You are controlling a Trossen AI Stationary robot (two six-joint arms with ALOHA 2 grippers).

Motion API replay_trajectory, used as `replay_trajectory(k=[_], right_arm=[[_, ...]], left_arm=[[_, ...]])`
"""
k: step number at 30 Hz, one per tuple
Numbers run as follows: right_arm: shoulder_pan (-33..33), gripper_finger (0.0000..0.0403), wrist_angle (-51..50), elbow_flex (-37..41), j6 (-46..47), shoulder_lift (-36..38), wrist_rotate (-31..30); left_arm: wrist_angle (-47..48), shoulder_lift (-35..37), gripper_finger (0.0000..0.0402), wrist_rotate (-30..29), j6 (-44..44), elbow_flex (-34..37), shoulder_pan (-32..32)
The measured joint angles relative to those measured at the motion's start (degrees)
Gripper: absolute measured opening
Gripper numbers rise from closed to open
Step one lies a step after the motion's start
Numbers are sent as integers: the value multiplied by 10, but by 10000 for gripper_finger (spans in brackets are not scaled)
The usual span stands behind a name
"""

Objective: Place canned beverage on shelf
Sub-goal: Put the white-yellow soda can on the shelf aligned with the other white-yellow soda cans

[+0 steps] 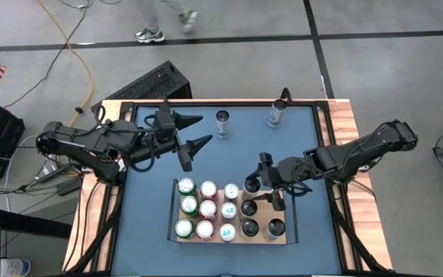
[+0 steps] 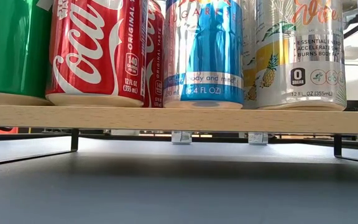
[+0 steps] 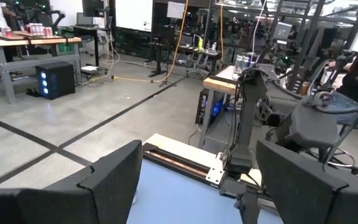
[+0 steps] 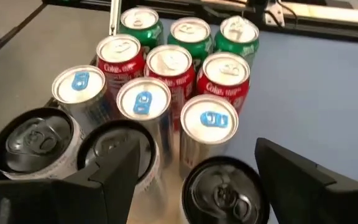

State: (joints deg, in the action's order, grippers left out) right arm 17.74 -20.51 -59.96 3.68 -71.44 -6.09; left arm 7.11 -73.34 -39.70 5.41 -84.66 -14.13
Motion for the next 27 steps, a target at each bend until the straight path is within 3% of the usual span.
replay_trajectory(k=[9, 27], right_arm=[[-12, 301, -25, -21, -6, 14, -19], [-26, 301, -184, -20, 10, 29, -96]], left_arm=[[-1, 0, 300, -26, -11, 0, 0], [25, 0, 300, -28, -12, 0, 0]])
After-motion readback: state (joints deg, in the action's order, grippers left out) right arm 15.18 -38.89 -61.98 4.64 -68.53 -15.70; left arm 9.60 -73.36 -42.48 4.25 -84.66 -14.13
